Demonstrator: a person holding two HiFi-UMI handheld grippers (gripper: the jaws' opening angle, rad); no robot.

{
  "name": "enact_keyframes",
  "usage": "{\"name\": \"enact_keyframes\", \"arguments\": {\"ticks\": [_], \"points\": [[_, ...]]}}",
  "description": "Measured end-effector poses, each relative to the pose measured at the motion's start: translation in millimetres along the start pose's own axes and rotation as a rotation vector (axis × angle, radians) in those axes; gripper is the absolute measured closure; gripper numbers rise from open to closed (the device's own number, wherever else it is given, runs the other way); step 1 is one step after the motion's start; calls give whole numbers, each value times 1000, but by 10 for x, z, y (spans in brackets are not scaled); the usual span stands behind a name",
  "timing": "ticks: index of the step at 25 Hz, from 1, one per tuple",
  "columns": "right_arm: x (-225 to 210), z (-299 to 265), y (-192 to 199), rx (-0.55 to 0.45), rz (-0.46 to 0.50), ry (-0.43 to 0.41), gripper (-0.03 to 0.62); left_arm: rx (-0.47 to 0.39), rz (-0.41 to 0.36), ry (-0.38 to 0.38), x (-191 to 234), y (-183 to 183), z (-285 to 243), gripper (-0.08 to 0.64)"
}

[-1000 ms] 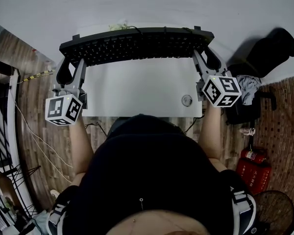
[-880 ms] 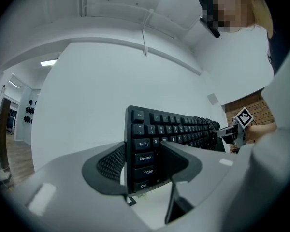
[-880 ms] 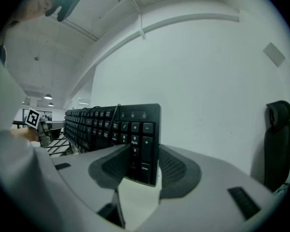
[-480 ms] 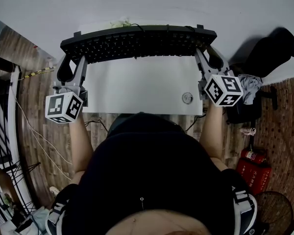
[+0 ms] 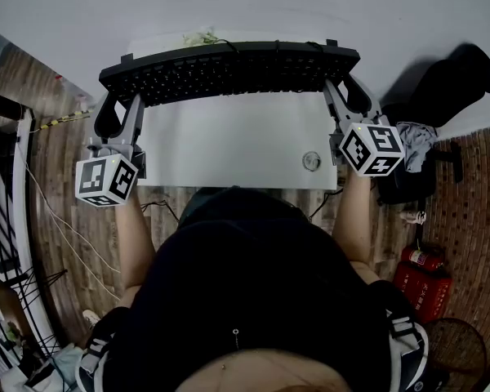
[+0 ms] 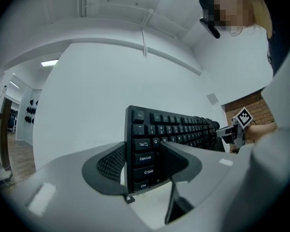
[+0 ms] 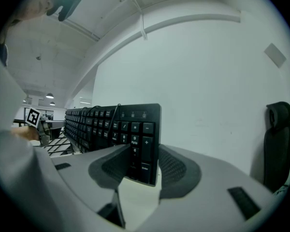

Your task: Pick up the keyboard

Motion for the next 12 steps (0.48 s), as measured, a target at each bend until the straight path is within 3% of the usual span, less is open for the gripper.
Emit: {"name": "enact_keyframes", "arguments": {"ticks": [12], "points": [[-31,-37,11,18,-6,5,411,14,4,1,6,14,-56,328]]}}
Point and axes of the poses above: the fingertips, and each gripper's own axes: z backward along the fingers, x to its left, y out of its underside, the point moved 1 cm from there along z, backward along the fingers, and after that the axes turned 4 degrees about -y, right-handed, at the moved point
